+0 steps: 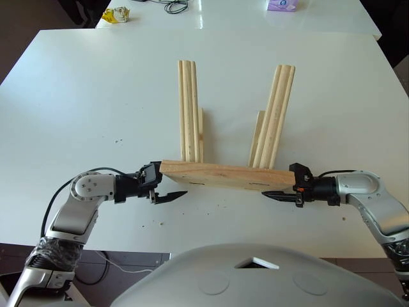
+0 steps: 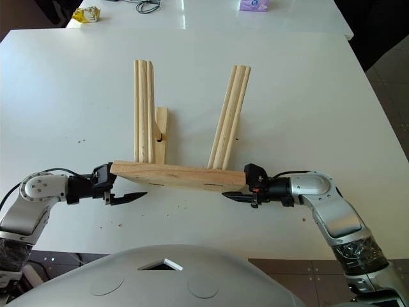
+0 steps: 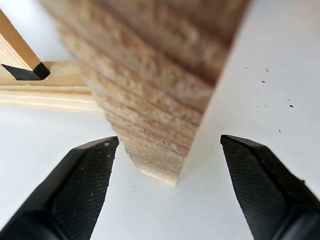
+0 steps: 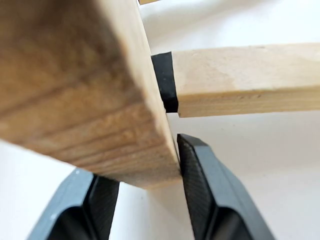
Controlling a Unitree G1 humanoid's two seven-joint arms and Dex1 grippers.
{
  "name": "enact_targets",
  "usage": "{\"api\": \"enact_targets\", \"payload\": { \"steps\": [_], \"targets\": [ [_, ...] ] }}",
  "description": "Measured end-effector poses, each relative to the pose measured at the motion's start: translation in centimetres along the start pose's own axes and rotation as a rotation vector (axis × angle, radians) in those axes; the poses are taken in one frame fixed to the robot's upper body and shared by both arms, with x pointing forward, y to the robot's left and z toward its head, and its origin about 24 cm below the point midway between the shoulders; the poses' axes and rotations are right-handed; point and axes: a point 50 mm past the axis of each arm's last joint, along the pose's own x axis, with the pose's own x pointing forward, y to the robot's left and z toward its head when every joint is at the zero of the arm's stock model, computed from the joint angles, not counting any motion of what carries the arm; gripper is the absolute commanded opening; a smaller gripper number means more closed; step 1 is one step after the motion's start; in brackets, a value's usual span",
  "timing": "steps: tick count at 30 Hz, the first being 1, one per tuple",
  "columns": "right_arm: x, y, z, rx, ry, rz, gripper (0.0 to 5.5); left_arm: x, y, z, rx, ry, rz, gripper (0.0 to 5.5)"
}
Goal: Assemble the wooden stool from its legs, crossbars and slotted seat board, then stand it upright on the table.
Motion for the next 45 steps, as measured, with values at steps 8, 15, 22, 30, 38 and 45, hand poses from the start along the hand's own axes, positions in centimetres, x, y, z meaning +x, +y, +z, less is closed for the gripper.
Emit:
{"api": "enact_targets", "payload": {
  "steps": [8, 15, 22, 30, 38, 45],
  "targets": [
    [-0.1, -0.1, -0.1, -0.01, 0.001, -0.002, 1.68, 0.2, -0.3, -0.1, 0.009, -0.008, -0.005, 2.04],
    [-0.3, -0.7, 0.0, -0.04, 0.01, 0.006, 1.66, 0.1, -0.4, -0.1, 0.023, -0.004, -0.047, 1.62],
    [-1.4, -1.5, 0.2, -0.097, 0.043, 0.098, 1.62, 0.0, -1.8, 0.5, 0.032, -0.002, -0.15, 1.37],
    [-3.1, -2.0, 2.0, -0.099, 0.045, 0.192, 1.48, -0.6, -2.0, 2.5, -0.011, -0.054, -0.196, 1.33],
    [-5.2, -0.6, 4.6, 0.074, 0.013, 0.235, 1.47, -2.3, -2.2, 4.5, -0.2, -0.118, -0.245, 1.33],
    [-7.3, -0.1, 6.5, 0.23, -0.053, 0.259, 1.47, -3.6, -2.0, 6.4, -0.372, -0.232, -0.284, 1.33]
  ]
}}
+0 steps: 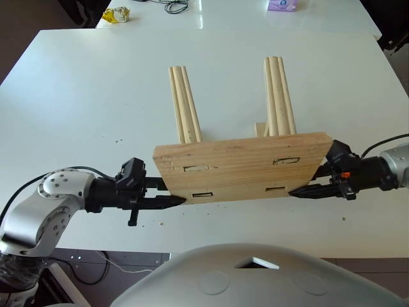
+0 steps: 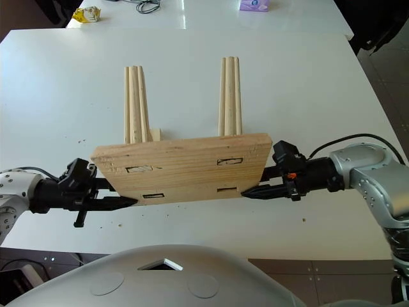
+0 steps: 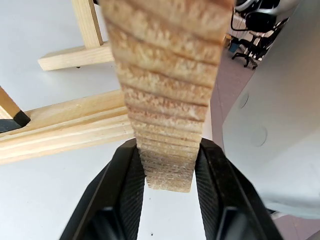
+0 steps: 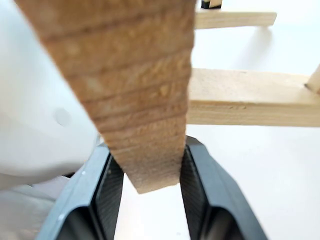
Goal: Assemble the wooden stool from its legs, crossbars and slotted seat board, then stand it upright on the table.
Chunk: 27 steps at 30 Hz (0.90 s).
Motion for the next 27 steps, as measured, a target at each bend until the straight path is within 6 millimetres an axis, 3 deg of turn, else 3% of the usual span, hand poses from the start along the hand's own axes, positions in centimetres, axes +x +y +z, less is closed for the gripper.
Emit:
{"api": "enact_targets", "payload": {
  "steps": [6, 12, 19, 27],
  "targets": [
    [-1.1, 1.0, 1.2, 0.104, -0.088, 0.036, 1.47, -0.4, -0.4, 0.9, -0.132, -0.155, -0.032, 1.34],
    [-1.1, 1.5, 1.4, 0.209, -0.205, 0.074, 1.47, -0.7, -0.6, 1.8, -0.226, -0.382, -0.031, 1.34],
    [2.3, 0.7, 1.8, 0.305, -0.634, 0.08, 1.47, -0.6, 0.3, 3.0, -0.406, -0.847, 0.131, 1.34],
    [5.5, -1.0, 4.0, 0.495, -1.058, -0.069, 1.47, 1.0, 1.2, 2.3, -0.617, -1.076, 0.272, 1.34]
  ]
}}
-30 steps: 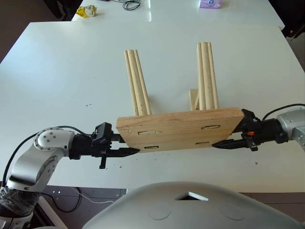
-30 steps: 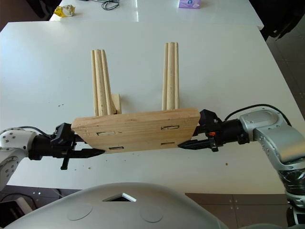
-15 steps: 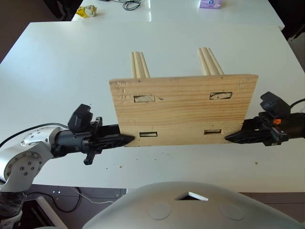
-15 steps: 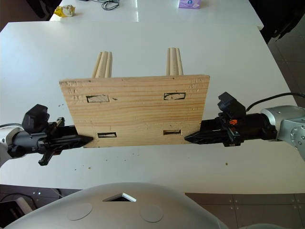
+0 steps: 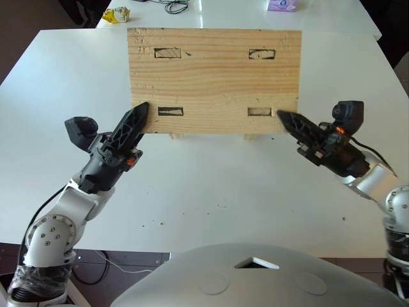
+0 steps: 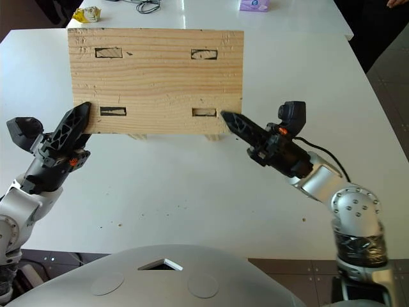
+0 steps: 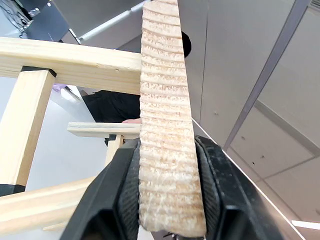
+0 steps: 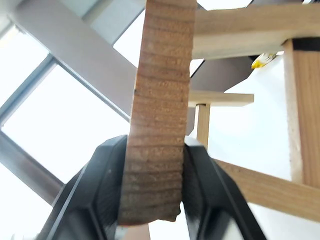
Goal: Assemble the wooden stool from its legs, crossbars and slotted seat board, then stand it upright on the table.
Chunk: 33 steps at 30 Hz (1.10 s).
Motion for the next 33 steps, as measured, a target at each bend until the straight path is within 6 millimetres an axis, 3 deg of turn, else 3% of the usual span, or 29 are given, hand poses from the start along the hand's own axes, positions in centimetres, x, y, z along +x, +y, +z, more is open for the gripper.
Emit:
{"api": "enact_targets", "payload": {
  "steps": [7, 15, 20, 31, 33],
  "targets": [
    [3.6, 1.1, 1.4, 0.168, -0.31, -0.202, 1.38, 3.3, -0.6, -0.8, -0.11, -0.102, 0.147, 1.34],
    [4.9, 4.4, 4.0, 0.417, -0.469, -0.394, 1.36, 8.8, -2.6, 0.2, -0.191, -0.169, 0.343, 1.37],
    [4.6, 3.4, 3.4, 0.489, -0.439, -0.528, 1.36, 8.7, -1.8, 0.1, -0.249, -0.187, 0.478, 1.37],
    [3.6, 2.3, 1.8, 0.434, -0.397, -0.501, 1.36, 7.3, -1.3, -0.4, -0.17, -0.219, 0.471, 1.37],
    [3.5, 2.2, 1.7, 0.413, -0.393, -0.488, 1.82, 7.2, -1.2, -0.5, -0.166, -0.224, 0.456, 1.37]
  ]
}}
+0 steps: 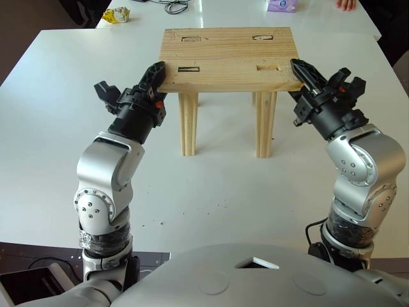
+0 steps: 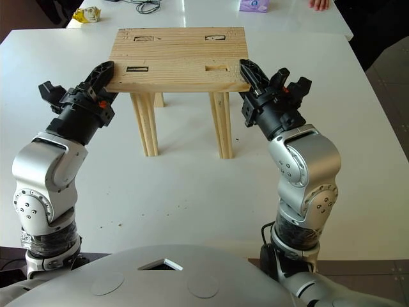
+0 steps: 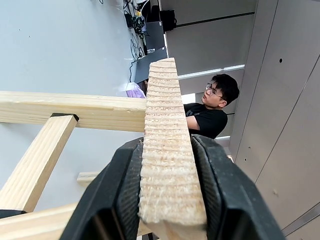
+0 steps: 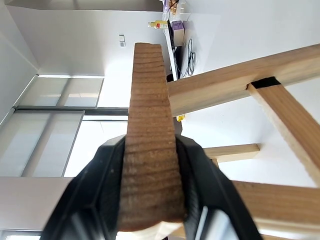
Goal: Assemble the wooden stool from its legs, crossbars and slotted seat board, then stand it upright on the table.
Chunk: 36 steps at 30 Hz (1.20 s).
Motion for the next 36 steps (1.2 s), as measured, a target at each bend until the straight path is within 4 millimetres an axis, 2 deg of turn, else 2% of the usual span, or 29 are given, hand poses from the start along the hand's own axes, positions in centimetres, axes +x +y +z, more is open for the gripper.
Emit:
{"api": "enact_targets", "payload": {
  "steps": [2, 3, 5, 7, 18, 24, 28, 29, 33, 36],
  "targets": [
    [-0.2, -0.3, 0.6, -0.037, -0.032, -0.009, 2.14, -0.1, 0.2, 0.3, 0.027, -0.042, -0.012, 1.37],
    [-0.2, -1.0, 1.1, -0.048, -0.055, -0.054, 2.29, -0.1, 0.2, 0.7, 0.047, -0.076, -0.018, 1.74],
    [-0.5, -3.1, 2.1, -0.041, -0.105, -0.17, 2.63, -0.4, 0.3, 1.8, 0.085, -0.165, -0.021, 2.08],
    [-0.5, -3.1, 2.2, -0.047, -0.11, -0.159, 2.91, -0.6, 0.5, 2.4, 0.087, -0.207, -0.011, 2.37],
    [-0.6, -2.6, 2.4, -0.07, -0.109, -0.082, 4.41, -0.8, 0.5, 2.7, 0.052, -0.222, -0.052, 3.91],
    [-0.4, -2.1, 3.0, -0.111, -0.11, -0.016, 4.46, -2.1, 0.4, 2.3, 0.035, -0.22, -0.132, 3.96],
    [0.4, -1.4, 3.1, -0.15, -0.124, 0.019, 4.46, -3.5, 1.1, 3.7, 0.077, -0.316, -0.112, 3.96],
    [0.6, -1.3, 3.1, -0.166, -0.129, 0.024, 4.46, -3.7, 1.2, 3.8, 0.096, -0.321, -0.111, 3.96],
    [1.8, -0.6, 3.5, -0.335, -0.158, 0.046, 4.46, -5.6, 1.9, 3.8, 0.349, -0.333, -0.052, 3.96],
    [2.7, 0.9, 5.0, -0.577, -0.252, 0.076, 4.46, -6.1, 1.6, 6.3, 0.631, -0.47, 0.033, 3.96]
  ]
}}
